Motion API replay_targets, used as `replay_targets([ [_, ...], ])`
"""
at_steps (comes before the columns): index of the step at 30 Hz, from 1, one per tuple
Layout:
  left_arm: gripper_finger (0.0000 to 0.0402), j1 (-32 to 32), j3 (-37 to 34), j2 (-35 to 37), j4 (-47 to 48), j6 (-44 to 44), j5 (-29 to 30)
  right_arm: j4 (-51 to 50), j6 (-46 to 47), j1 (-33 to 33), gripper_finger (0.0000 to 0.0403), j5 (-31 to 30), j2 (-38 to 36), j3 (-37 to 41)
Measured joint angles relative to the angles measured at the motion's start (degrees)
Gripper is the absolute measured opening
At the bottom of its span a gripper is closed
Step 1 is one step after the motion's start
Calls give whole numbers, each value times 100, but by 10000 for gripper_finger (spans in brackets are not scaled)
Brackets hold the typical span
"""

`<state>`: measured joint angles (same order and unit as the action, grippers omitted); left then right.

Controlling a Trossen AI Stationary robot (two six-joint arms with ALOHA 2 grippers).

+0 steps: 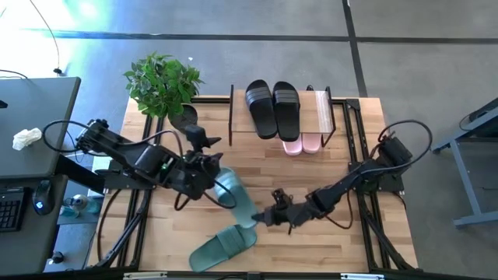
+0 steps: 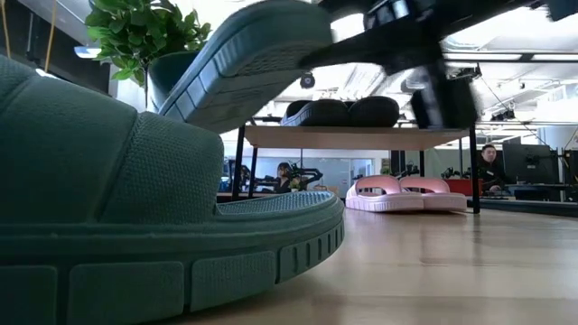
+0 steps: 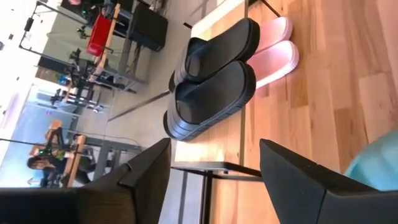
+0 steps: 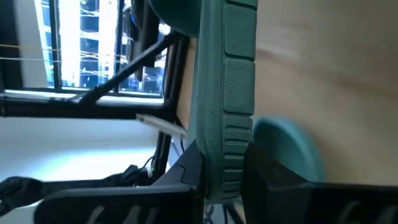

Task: Pick and place slides into the shelf
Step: Put the top green slipper under the shelf

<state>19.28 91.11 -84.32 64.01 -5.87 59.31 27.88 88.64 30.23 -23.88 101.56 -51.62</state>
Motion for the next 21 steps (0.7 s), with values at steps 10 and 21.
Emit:
replay_targets([
  [10,201,-12,0,8,227,22,-328,423,1793,886,35,-2084,67,727],
  [21,179,-19,0,5,227,-184,-190,660,1957,170,34,-2600,83,1543],
])
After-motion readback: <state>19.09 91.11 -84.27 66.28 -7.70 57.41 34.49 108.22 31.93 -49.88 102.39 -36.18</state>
